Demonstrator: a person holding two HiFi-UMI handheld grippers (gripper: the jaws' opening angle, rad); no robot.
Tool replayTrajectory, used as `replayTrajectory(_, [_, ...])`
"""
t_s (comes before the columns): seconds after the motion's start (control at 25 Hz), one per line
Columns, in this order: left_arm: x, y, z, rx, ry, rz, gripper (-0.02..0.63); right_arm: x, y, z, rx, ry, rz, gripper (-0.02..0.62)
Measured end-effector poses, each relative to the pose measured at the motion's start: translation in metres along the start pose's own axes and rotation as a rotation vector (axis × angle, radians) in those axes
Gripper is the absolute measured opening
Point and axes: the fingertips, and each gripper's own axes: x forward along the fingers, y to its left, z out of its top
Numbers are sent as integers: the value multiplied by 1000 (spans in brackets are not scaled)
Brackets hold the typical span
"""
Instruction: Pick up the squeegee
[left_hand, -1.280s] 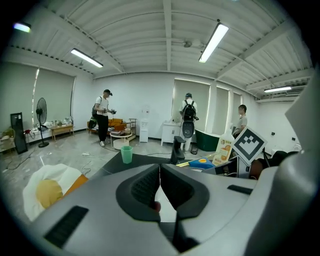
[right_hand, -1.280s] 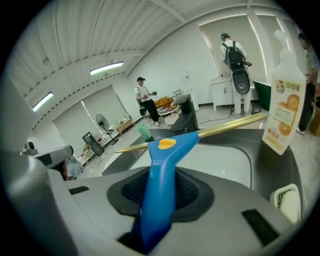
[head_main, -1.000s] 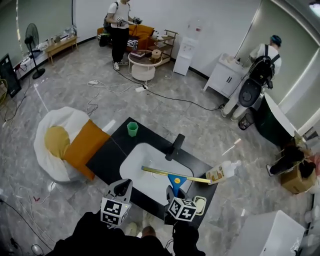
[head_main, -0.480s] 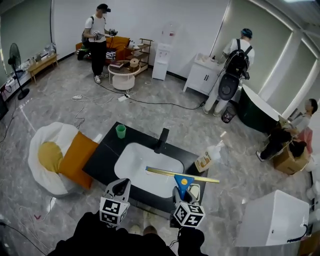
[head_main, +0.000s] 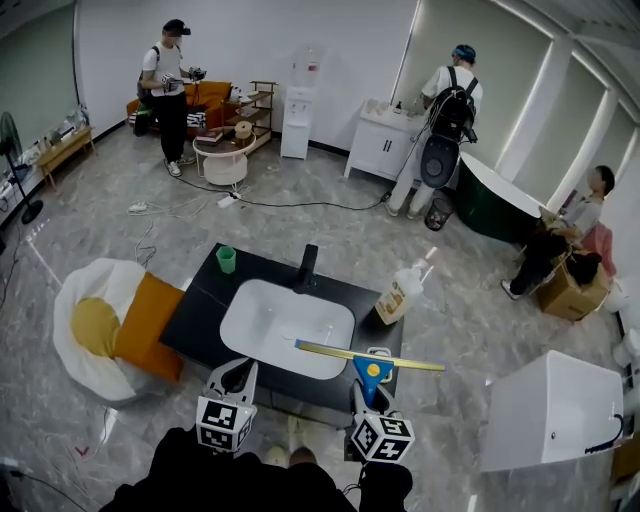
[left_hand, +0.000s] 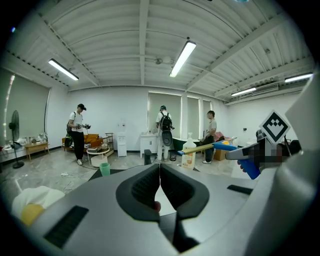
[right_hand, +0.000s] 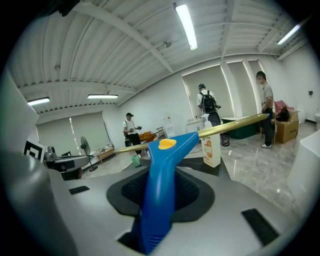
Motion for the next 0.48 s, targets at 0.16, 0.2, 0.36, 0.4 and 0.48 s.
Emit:
replayTrajectory(0.16, [-6,-12,-6,7,5,-13,25,-15,-4,-10,9,-6,-7,126])
replayTrajectory(0.2, [-7,-15,-6,8,7,-16,25,-18,-4,-11,10,-7,-8,126])
replayTrajectory(0.36, [-12,-22,-6,13,9,-26,25,-26,-4,-14,11,-9,-10,126])
replayTrajectory(0.4, [-12,-23,-6,14,8,-27,25,-27,-4,-14,12,-10,-10,126])
replayTrajectory(0.48, [-12,-24,-6,15,5,-27,25,-27,-5,-15,13,-14,-9,126])
